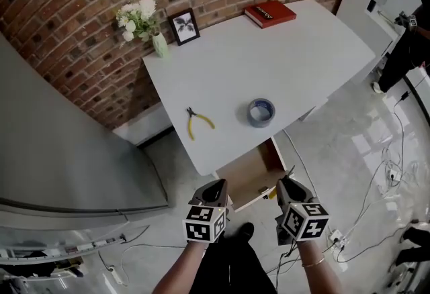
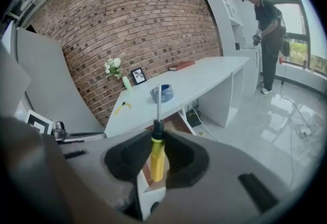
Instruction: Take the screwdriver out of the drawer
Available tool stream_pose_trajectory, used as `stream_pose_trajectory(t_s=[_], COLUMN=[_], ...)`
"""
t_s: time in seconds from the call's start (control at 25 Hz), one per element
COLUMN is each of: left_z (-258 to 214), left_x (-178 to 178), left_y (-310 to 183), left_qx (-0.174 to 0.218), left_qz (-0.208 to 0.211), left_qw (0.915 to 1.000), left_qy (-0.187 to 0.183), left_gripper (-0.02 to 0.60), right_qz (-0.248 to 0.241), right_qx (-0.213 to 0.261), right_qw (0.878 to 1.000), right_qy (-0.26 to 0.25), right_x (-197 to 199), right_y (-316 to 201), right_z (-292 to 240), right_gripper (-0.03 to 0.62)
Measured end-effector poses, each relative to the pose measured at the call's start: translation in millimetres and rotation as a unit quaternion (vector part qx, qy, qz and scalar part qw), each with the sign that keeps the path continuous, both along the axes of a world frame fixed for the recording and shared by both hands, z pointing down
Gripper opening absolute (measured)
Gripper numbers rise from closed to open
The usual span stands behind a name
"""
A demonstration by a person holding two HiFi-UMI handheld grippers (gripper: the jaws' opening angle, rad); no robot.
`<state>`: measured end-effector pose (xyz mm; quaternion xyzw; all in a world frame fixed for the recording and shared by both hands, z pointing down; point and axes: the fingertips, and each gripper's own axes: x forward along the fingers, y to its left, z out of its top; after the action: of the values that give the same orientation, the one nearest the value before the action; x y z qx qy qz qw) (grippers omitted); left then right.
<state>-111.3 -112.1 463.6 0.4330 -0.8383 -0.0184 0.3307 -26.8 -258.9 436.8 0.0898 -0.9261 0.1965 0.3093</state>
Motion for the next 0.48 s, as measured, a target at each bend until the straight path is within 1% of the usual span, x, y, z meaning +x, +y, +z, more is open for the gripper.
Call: stream_pose_trajectory(t_s=[0.2, 0.48], left_z=[-16, -40], left_x=[7, 12], left_y=[-3, -3], left_qx=[0.004, 0.010], left_qz=[0.013, 0.025], left_qw=[0.9999, 0.9993], left_qy=[-0.008, -0.028], left_gripper=[-0.006, -0.006], right_qz=[0.009, 0.023], right_qx=[0.007, 0.019], right_qw=[1.000, 0.999], right_qy=[-0.011, -0.039], right_x=[16, 30], right_y=[1, 3], right_z=[-20, -51], right_gripper=[0.079, 0.078])
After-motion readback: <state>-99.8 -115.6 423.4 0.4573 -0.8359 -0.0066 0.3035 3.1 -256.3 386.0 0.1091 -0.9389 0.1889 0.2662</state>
